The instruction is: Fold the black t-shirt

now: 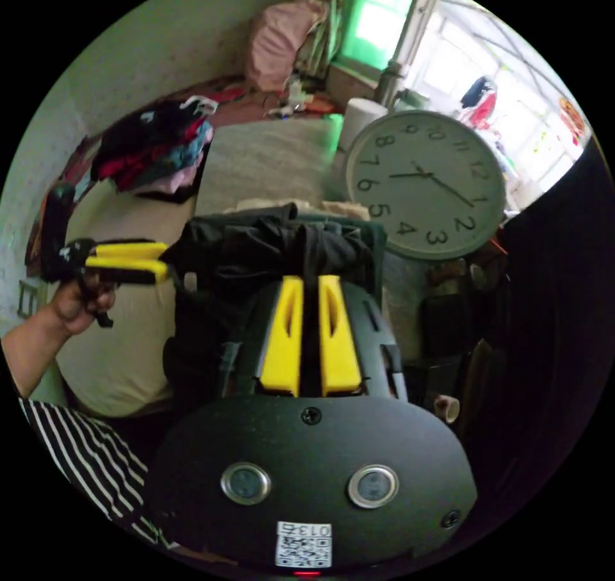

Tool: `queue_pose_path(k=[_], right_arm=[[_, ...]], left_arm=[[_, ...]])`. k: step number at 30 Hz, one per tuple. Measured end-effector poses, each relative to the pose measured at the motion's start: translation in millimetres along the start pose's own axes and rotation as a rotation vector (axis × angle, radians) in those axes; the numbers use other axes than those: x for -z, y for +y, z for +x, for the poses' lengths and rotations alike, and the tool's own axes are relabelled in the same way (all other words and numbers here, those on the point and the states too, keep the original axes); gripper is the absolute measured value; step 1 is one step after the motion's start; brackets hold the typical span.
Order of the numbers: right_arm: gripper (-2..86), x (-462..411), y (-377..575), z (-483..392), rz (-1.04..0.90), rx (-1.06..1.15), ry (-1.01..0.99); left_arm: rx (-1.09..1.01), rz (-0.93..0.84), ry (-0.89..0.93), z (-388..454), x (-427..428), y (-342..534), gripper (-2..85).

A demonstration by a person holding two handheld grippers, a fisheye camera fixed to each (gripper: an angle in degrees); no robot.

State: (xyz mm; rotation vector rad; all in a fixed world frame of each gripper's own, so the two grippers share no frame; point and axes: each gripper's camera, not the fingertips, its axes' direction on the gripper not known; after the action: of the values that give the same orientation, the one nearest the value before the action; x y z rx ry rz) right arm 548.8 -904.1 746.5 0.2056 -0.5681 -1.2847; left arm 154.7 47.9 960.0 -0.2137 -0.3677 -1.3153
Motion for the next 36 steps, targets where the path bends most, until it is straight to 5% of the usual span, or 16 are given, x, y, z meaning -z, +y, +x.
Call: queue_pose_path(k=[9, 16, 21, 24, 28, 32, 36], right_arm=[[1.6, 155.1, 29.5, -42.9, 0.495, 0.216, 0.060], [1.4, 267.9, 26.4, -136.6, 0.983, 0.419, -0.071], [1.4, 282.3, 19.0, -223.5, 1.064, 0.565, -0.184], [1.4, 253.4, 12.6, -284.4, 0.980, 0.622, -0.337], [1.6, 154.5, 3.3, -382.4, 0.641, 0.629, -0.612], [1.9, 37.6, 14.2, -490.9, 0.276, 0.709, -0.685], [3.0, -50.2, 38.8, -602.1, -0.154, 1.041, -0.650]], left_arm=[[-0.154, 0.361, -0.045, 30.5, 144.6, 76.7, 0.5], [-0.342, 0.765, -0.336, 79.5, 350.0, 159.2, 0.3], [-0.393, 0.843, -0.572, 92.2, 432.3, 242.3, 0.4], [-0.295, 0.809, -0.614, 61.2, 454.1, 304.6, 0.4], [0.008, 0.633, -0.632, -21.4, 445.0, 407.0, 0.5], [0.417, 0.375, -0.634, -123.4, 406.6, 522.7, 0.7], [0.778, 0.075, -0.715, -188.8, 383.2, 608.8, 1.2]])
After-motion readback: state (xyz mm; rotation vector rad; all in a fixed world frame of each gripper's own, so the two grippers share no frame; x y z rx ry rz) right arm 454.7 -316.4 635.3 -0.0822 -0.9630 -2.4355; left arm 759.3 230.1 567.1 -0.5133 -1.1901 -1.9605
